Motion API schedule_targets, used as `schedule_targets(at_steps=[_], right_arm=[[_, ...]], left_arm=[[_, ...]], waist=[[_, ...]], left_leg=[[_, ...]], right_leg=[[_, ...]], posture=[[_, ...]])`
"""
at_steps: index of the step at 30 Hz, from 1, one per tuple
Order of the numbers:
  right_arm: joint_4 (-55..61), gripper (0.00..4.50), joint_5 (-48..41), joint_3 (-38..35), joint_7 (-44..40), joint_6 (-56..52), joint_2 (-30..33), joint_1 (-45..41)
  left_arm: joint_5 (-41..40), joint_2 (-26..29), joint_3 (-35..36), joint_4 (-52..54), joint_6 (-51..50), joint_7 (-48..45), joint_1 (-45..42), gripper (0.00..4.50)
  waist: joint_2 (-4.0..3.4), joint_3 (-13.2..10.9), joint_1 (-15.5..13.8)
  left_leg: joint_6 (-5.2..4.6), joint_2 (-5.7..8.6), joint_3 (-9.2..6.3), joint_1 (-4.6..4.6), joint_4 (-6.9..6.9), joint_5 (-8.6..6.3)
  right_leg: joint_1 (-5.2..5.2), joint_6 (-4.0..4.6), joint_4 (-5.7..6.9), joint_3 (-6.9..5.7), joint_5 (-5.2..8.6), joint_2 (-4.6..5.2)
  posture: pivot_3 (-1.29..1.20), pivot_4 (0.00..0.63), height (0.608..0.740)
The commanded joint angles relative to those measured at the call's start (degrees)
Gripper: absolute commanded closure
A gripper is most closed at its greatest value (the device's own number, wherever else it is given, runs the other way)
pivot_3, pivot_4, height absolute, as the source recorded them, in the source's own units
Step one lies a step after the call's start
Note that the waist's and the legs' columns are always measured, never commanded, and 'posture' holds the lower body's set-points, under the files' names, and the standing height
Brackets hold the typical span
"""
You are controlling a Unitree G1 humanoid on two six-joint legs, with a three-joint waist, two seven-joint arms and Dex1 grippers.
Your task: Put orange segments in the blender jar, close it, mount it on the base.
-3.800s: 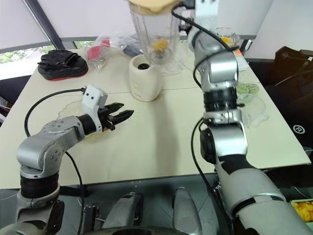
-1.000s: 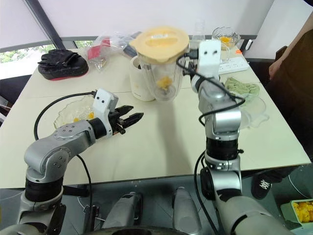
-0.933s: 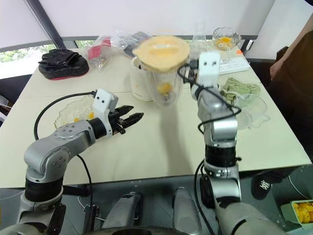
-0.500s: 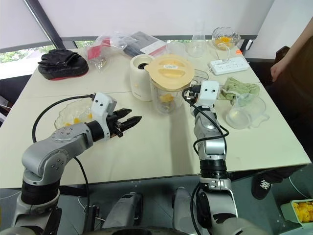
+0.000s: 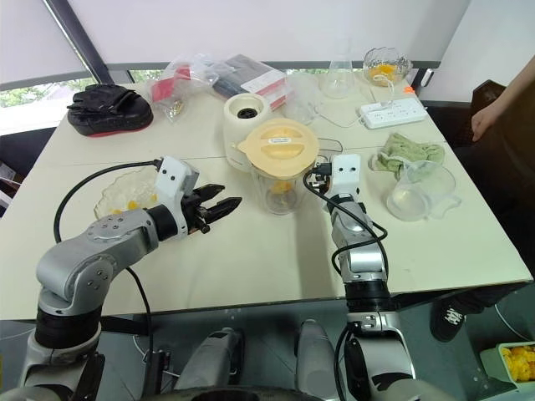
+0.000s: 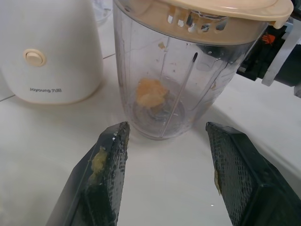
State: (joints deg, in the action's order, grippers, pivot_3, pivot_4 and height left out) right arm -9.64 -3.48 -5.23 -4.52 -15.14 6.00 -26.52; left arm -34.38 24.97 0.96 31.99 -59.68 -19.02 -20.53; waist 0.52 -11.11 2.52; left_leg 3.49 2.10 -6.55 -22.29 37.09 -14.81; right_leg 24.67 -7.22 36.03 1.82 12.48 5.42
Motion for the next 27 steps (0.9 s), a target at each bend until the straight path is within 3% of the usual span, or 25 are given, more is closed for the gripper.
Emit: schedule_targets(at_steps=[1,2,14,25,27], right_arm=[[2.1,1.68,0.0,0.1,0.1,-1.2,0.6,-0.5],[2.6,1.2,0.1,0.2,0.1,-1.4,0.8,-0.2],[12.8,1.2,-0.3,0.4,0.4,-6.7,1.5,4.4],[12.0,1.2,-0.3,0.3,1.1,-7.0,1.2,3.3],[12.0,1.73,-0.3,0.4,1.0,-7.0,1.3,3.5]], left_arm=[[-0.2,-0.1,0.0,1.7,0.4,0.1,-0.9,1.77],[-0.2,-0.2,0.0,1.8,0.4,0.2,-0.9,1.77],[-0.3,-0.2,-0.5,1.1,0.3,-0.1,-1.9,1.77],[-0.2,-0.5,-1.0,0.7,0.1,0.0,-2.9,1.77],[-0.2,-0.4,-1.0,0.8,0.1,0.1,-3.0,1.77]], waist=[[0.0,0.0,0.0],[0.0,0.0,0.0],[0.0,0.0,0.0],[0.01,0.0,0.0],[0.01,0.0,0.0]], left_leg=[[0.0,0.0,0.0,0.0,0.0,0.0],[0.0,0.0,0.0,0.0,0.0,0.0],[0.0,0.0,-0.01,0.02,0.01,0.0],[0.0,0.0,-0.01,0.02,0.0,0.0],[0.0,0.0,-0.01,0.02,0.0,0.0]], right_leg=[[0.0,0.0,0.0,0.0,0.0,0.0],[0.0,0.0,0.0,0.0,0.0,0.0],[-0.01,0.0,0.01,0.0,0.0,0.0],[-0.02,0.0,0.0,0.0,0.01,0.0],[-0.02,0.0,0.0,0.0,0.0,0.0]], posture=[[0.0,0.15,0.74],[0.0,0.15,0.74],[0.0,0.15,0.74],[0.0,0.15,0.74],[0.0,0.15,0.74]])
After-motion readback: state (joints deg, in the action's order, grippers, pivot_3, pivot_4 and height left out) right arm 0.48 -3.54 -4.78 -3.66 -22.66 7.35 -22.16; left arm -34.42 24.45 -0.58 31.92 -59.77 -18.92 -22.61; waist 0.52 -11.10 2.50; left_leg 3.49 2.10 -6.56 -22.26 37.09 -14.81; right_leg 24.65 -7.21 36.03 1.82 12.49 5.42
